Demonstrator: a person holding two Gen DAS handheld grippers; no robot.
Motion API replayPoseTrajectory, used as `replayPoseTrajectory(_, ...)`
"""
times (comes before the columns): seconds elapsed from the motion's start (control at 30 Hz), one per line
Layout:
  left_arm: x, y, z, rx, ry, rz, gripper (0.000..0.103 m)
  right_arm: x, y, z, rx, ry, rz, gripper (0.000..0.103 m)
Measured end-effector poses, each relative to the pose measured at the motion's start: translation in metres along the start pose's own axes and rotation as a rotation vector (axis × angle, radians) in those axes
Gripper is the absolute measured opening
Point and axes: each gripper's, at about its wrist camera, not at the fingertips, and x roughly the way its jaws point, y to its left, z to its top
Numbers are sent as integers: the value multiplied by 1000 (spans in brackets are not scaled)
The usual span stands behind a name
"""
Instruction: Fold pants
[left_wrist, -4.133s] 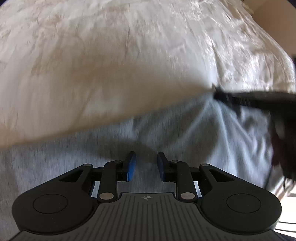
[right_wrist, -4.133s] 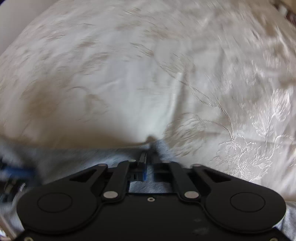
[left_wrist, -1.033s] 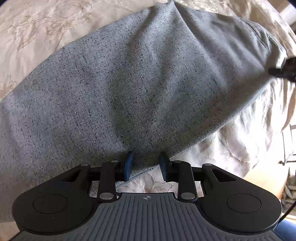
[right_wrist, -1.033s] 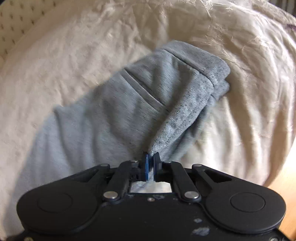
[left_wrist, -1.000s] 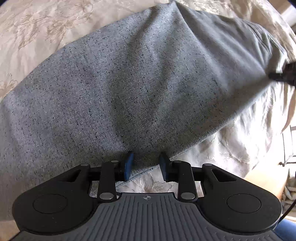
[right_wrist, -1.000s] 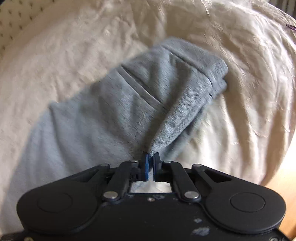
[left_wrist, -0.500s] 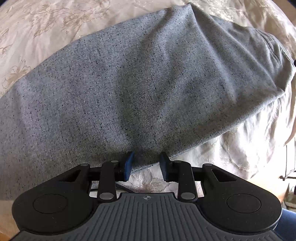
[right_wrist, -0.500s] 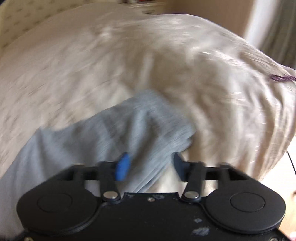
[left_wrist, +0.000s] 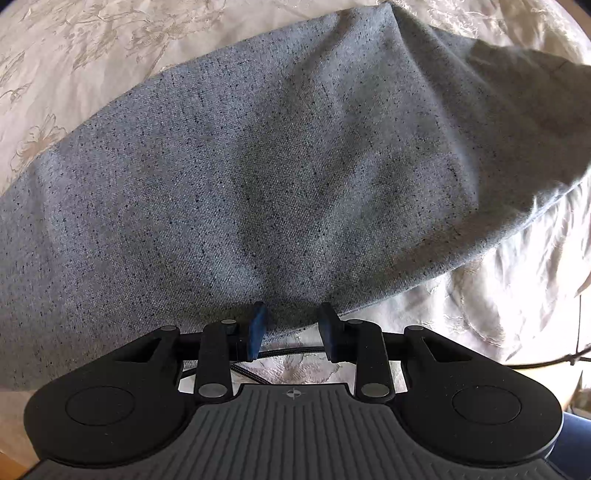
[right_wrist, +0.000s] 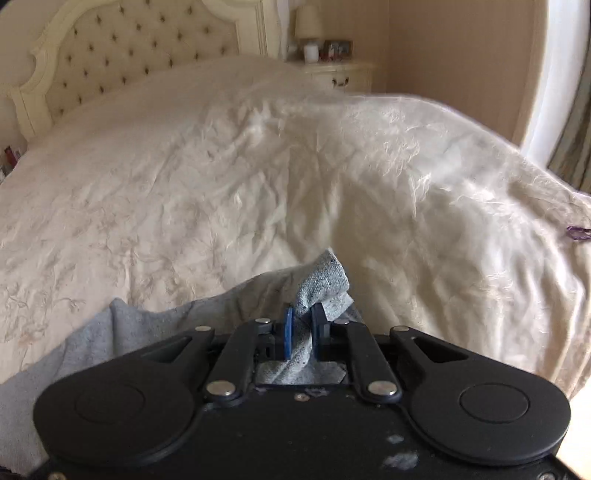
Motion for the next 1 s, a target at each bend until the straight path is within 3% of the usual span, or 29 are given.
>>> replayPoseTrajectory(0.17, 2, -5, 3, 5, 5, 8, 30, 61, -42, -35, 63, 272, -155, 17)
replayPoseTrajectory(0.2, 0, -6, 4, 11, 4, 9, 30, 64, -48, -36, 79, 284, -161, 20)
replayPoseTrajectory(0.27, -4, -7, 3, 5, -7, 12, 30, 53, -48, -29, 82, 234, -163, 37)
replayPoseTrajectory(0.4, -16, -3, -9, -62, -62, -1, 30, 17, -25, -14, -15, 77, -185, 42)
replayPoseTrajectory(0.57, -36, 20, -30, -241, -176, -146, 31, -4, 27, -10, -160, -13, -26, 42)
replayPoseTrajectory(0.63, -46, 29, -40, -292, -225, -110, 37, 0, 55, -14, -233, -9, 52, 44)
replayPoseTrajectory(0.7, -57, 39, -51, -322, -285, -43, 49, 8, 83, -19, -280, 25, 142, 44)
replayPoseTrajectory(0.83, -70, 68, -68, -413, -325, -15, 73, 15, 138, -37, -343, 110, 307, 45)
replayPoseTrajectory(1.0, -75, 107, -85, -474, -328, 12, 79, 49, 215, -61, -467, 180, 383, 35)
